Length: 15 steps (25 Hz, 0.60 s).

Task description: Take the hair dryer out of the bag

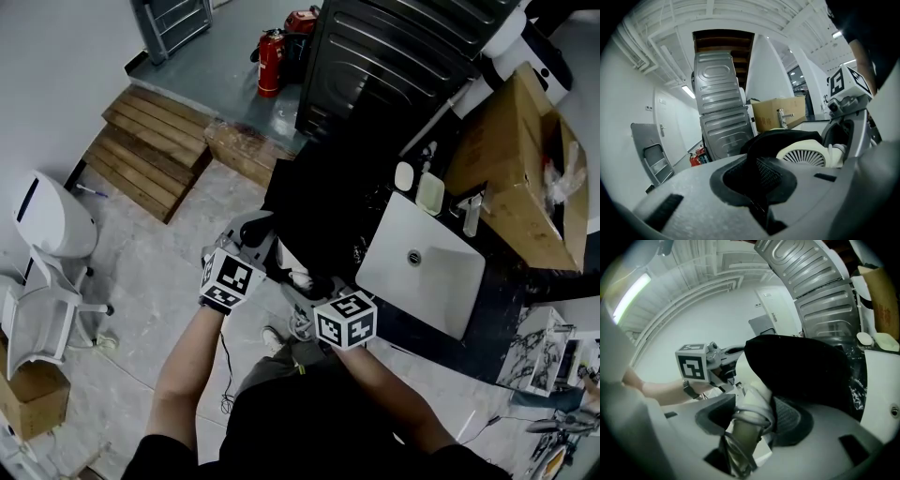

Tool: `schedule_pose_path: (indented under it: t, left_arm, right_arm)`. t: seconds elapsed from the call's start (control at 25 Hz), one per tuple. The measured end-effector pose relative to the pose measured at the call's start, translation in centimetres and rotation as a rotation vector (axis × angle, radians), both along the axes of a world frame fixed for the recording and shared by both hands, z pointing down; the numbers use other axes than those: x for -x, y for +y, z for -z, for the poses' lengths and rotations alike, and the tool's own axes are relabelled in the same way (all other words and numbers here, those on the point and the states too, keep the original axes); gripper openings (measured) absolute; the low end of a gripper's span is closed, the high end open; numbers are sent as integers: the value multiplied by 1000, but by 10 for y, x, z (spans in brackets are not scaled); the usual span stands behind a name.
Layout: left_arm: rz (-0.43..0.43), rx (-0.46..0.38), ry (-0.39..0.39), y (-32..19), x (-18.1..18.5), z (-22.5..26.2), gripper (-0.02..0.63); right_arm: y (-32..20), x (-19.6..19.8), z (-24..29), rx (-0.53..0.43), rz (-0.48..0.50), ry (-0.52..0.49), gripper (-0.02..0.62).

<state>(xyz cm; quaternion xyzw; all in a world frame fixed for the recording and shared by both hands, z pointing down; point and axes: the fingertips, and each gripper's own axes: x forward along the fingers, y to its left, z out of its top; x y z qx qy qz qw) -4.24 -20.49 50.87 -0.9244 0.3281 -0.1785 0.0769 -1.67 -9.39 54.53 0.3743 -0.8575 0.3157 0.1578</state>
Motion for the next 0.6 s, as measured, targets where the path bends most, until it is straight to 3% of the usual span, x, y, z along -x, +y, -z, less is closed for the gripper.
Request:
schedule_pose_path:
  t: [0.32, 0.6]
  left_arm:
    - [10, 48, 28, -15, -2, -3, 31]
    - [5, 58, 3, -24, -8, -3, 31]
  right_arm:
    - [5, -2, 4, -19, 27, -26, 242]
    - [10, -2, 13, -37, 61, -51, 242]
